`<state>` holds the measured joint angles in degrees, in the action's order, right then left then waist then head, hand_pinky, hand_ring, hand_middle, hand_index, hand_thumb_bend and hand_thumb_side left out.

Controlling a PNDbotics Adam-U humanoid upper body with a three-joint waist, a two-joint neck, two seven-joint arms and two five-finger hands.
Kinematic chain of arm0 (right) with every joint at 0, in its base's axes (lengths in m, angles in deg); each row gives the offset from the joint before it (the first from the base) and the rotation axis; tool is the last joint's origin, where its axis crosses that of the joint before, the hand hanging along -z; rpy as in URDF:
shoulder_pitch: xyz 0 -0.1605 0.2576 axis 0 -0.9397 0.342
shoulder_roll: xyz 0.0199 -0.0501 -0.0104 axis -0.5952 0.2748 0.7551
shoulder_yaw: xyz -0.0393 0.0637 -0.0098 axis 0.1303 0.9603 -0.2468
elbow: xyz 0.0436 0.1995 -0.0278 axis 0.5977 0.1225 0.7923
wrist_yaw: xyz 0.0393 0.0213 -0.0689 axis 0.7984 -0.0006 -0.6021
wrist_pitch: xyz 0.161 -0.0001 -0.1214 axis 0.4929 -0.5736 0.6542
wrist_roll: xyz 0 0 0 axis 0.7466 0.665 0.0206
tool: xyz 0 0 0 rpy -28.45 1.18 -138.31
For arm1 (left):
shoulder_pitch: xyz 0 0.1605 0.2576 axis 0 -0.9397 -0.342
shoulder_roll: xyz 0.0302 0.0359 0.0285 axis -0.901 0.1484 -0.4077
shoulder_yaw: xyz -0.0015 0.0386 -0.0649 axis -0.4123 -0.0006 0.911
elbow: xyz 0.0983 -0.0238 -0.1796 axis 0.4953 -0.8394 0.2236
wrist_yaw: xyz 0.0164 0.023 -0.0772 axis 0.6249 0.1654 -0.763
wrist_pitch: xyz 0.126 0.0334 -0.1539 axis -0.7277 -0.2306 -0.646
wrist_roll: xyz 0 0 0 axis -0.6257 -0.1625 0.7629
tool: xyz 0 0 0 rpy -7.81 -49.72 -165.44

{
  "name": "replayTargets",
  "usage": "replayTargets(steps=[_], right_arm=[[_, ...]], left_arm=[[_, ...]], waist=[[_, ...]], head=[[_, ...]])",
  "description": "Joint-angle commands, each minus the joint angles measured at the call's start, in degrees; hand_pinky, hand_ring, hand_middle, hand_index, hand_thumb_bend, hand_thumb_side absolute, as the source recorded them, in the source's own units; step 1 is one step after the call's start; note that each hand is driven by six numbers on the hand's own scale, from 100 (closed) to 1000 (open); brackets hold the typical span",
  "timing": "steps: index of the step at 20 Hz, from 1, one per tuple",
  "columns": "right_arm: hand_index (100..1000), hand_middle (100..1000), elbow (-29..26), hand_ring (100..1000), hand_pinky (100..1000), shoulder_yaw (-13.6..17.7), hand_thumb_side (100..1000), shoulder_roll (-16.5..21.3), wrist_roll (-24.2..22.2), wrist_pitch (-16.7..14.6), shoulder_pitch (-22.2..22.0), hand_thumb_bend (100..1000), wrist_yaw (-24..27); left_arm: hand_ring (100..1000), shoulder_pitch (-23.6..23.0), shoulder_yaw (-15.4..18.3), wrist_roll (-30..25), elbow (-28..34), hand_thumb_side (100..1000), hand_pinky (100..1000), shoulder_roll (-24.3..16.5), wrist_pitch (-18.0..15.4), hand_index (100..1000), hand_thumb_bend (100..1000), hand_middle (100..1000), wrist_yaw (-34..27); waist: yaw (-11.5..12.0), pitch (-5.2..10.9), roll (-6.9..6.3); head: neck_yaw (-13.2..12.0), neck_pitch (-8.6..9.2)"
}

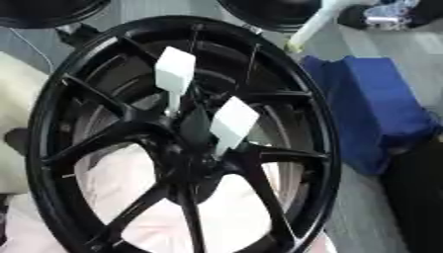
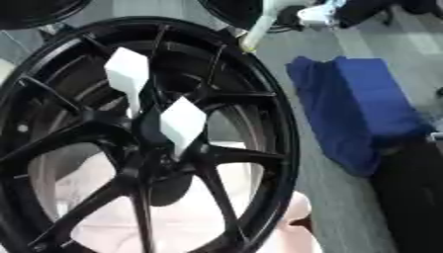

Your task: Pull the pin out of the wheel hub.

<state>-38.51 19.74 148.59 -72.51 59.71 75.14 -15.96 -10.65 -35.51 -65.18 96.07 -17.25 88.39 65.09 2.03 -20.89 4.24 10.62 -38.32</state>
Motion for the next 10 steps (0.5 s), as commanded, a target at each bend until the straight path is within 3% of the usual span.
replayTargets(steps=[1,5,10], right_arm=[[375,354,-0.2,577,696,5.8,100,2.2,5.5,-1.9,-4.0,259,0.9],[394,371,-0.1,595,699,10.3,100,-0.4,11.1,-3.5,-11.8,255,-6.0],[454,432,-0.7,633,714,13.1,100,-6.2,14.1,-4.4,-18.7,271,-10.7]], left_arm=[[565,0.0,0.8,0.5,0.9,641,974,-0.4,-0.5,706,144,512,0.7],[565,-0.3,1.1,1.0,0.9,638,974,-0.4,-1.0,706,144,512,1.1],[564,-0.4,1.2,1.3,0.9,636,974,-0.2,-1.4,706,142,511,1.3]], waist=[[-0.5,0.65,-0.71],[-1.6,0.35,-1.82],[-2.4,-0.08,-2.93]], head=[[-0.9,1.02],[-2.0,1.4],[-2.8,2.3]])
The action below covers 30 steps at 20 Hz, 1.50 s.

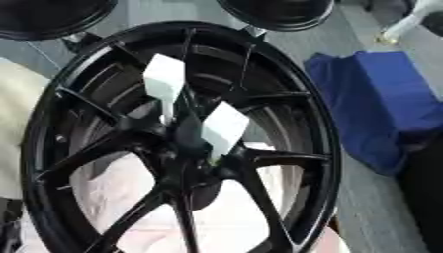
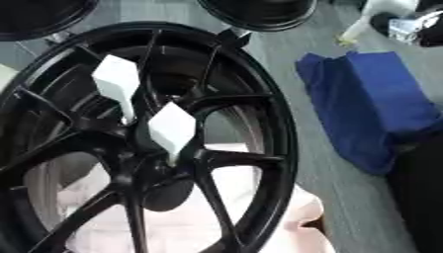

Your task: Pull the pin out of the wheel hub.

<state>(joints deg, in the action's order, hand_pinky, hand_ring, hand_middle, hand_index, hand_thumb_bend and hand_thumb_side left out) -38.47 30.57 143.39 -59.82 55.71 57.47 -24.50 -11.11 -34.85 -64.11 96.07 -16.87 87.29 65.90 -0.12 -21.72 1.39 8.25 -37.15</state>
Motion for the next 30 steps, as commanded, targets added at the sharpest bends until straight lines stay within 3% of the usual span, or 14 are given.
replayTargets(steps=[1,4,6,7,9,11,14,16,18,19,24,30], right_arm=[[472,450,-0.7,647,721,2.6,100,-2.3,1.7,-0.5,-2.0,282,-2.7],[578,558,-0.3,724,764,3.5,119,-6.2,2.4,-0.2,-4.7,380,-4.7],[709,703,0.0,786,817,3.7,321,-8.3,1.7,-0.1,-5.9,513,-6.3],[759,771,0.3,822,843,3.7,375,-9.2,1.1,-0.2,-6.2,520,-6.9],[809,846,0.9,877,878,3.7,478,-10.6,0.4,-0.2,-6.7,449,-7.6],[828,883,1.5,909,895,3.8,683,-11.5,0.9,-0.3,-6.8,431,-7.5],[821,886,2.0,910,895,3.8,686,-12.3,3.2,-0.3,-6.6,428,-5.5],[803,865,1.9,896,888,3.7,607,-12.5,5.0,-0.4,-6.5,412,-3.8],[741,778,1.4,834,855,3.5,493,-12.6,6.8,-1.0,-6.2,395,-1.9],[705,725,0.9,795,838,3.5,482,-12.8,8.1,-1.8,-5.9,367,-0.6],[632,654,-0.7,741,821,2.1,481,-12.8,13.0,-10.0,-4.1,204,6.1],[600,620,-0.7,710,828,-0.6,510,-13.5,12.9,-18.5,-0.8,140,10.1]], left_arm=[[563,0.1,0.6,0.2,0.9,637,974,-0.5,-0.4,706,141,511,0.5],[563,0.0,0.6,0.3,0.9,638,975,-0.2,-0.4,706,140,511,0.8],[563,0.1,0.6,0.3,0.9,638,975,0.0,-0.4,706,140,511,0.9],[563,0.1,0.6,0.3,0.9,637,975,0.0,-0.5,706,140,511,0.9],[563,0.2,0.6,0.3,0.9,637,975,0.1,-0.5,706,140,511,1.0],[563,0.2,0.5,0.2,0.9,638,975,0.1,-0.6,706,142,511,1.0],[563,0.3,0.5,0.3,0.9,639,975,0.2,-0.6,706,142,511,1.1],[564,0.3,0.5,0.2,0.9,639,975,0.2,-0.6,706,142,511,1.1],[564,0.3,0.4,0.2,0.9,639,975,0.2,-0.6,706,142,511,1.1],[564,0.4,0.4,0.2,0.9,639,976,0.2,-0.6,706,142,511,1.1],[564,0.5,0.2,0.0,0.9,638,976,0.3,-0.5,706,141,511,1.1],[564,0.6,0.0,-0.3,0.9,635,975,0.2,-0.5,706,141,511,0.9]], waist=[[-0.2,0.65,-0.23],[-0.1,0.4,-0.63],[0.0,0.25,-0.85],[0.0,0.2,-0.94],[0.1,0.1,-1.08],[0.1,0.0,-1.17],[0.1,-0.07,-1.19],[0.2,-0.1,-1.18],[0.1,-0.12,-1.15],[0.1,-0.14,-1.14],[0.1,-0.17,-1.12],[0.4,0.17,-1.17]], head=[[-0.6,1.34],[-1.0,1.93],[-1.1,2.24],[-1.1,2.31],[-1.0,2.37],[-1.0,2.32],[-0.9,2.32],[-0.9,2.35],[-0.9,2.34],[-0.9,2.3],[-0.8,2.11],[-0.6,1.84]])
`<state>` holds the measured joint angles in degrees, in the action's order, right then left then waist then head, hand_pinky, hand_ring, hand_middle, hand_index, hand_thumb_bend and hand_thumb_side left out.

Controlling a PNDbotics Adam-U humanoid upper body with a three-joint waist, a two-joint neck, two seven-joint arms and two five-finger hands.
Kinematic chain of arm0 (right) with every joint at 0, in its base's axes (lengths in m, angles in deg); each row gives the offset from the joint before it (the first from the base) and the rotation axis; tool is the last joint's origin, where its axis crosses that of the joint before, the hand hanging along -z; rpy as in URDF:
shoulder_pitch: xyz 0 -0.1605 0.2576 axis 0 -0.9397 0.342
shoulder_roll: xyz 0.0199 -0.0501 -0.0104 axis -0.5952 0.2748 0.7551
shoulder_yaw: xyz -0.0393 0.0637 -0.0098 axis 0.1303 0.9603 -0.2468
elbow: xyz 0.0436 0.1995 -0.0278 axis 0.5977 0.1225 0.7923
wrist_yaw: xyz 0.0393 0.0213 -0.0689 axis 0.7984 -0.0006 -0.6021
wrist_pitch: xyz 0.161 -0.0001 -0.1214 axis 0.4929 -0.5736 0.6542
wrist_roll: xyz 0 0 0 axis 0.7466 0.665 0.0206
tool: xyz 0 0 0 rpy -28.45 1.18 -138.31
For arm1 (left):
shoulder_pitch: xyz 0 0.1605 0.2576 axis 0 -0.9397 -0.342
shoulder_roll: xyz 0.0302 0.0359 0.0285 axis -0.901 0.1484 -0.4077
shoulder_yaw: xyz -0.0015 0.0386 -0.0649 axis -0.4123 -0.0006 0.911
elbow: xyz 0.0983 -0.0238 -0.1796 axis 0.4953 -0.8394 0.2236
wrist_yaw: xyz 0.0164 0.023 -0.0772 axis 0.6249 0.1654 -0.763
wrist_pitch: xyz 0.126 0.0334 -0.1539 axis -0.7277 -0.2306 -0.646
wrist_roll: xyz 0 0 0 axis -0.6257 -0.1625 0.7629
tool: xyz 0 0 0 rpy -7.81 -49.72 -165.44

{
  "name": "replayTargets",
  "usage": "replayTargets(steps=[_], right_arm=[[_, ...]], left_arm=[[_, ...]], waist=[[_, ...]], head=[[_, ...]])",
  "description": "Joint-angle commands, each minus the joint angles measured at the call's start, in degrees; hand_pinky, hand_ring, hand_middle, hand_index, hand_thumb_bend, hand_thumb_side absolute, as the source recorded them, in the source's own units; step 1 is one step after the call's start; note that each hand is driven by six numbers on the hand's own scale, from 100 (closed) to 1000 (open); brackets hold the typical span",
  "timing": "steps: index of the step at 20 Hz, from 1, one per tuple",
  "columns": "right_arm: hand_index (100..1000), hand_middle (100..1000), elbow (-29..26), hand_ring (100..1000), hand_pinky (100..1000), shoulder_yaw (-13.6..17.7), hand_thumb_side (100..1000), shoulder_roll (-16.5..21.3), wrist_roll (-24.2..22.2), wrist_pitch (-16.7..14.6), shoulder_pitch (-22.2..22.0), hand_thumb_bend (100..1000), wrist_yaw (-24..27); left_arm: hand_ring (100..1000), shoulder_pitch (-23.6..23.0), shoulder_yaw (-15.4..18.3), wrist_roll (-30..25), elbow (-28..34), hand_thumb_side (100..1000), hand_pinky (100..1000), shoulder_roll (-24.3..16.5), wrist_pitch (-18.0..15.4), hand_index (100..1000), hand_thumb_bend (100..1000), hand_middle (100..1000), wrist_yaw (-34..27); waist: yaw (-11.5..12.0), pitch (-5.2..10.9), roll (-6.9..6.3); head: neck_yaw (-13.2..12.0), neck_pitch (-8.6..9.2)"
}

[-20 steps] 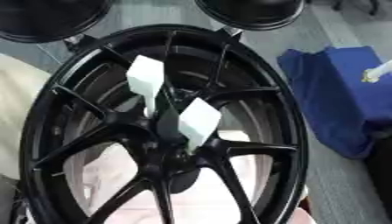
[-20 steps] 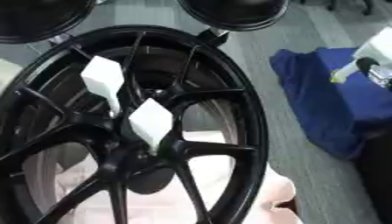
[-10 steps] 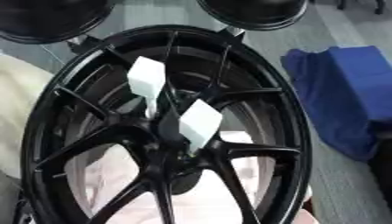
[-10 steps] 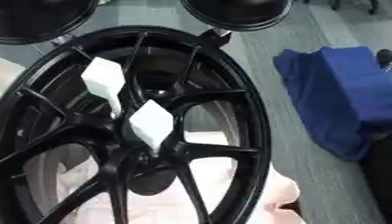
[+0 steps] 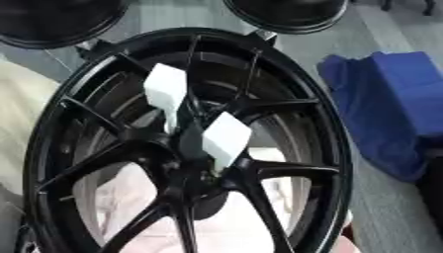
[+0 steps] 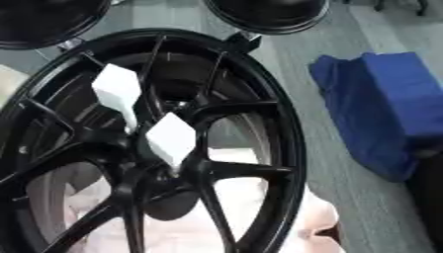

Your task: Pull the pin out of the wheel hub.

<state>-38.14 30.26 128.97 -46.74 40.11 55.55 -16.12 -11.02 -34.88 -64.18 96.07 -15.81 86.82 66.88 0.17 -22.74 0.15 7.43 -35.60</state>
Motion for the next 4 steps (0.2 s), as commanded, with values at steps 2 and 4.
replayTargets(steps=[2,4], right_arm=[[590,610,-1.1,699,820,-1.0,511,0.0,-0.8,-5.1,2.7,115,3.0],[579,601,-1.1,690,812,-1.5,508,-1.2,-1.1,-6.6,4.2,100,3.3]], left_arm=[[564,0.5,-0.1,-0.3,0.9,633,975,-0.9,-0.2,706,141,511,-0.2],[564,0.6,-0.2,-0.5,0.9,631,975,-1.1,-0.3,706,141,511,-0.4]], waist=[[0.2,1.38,0.01],[0.2,1.51,-0.05]], head=[[0.2,0.32],[0.2,0.37]])
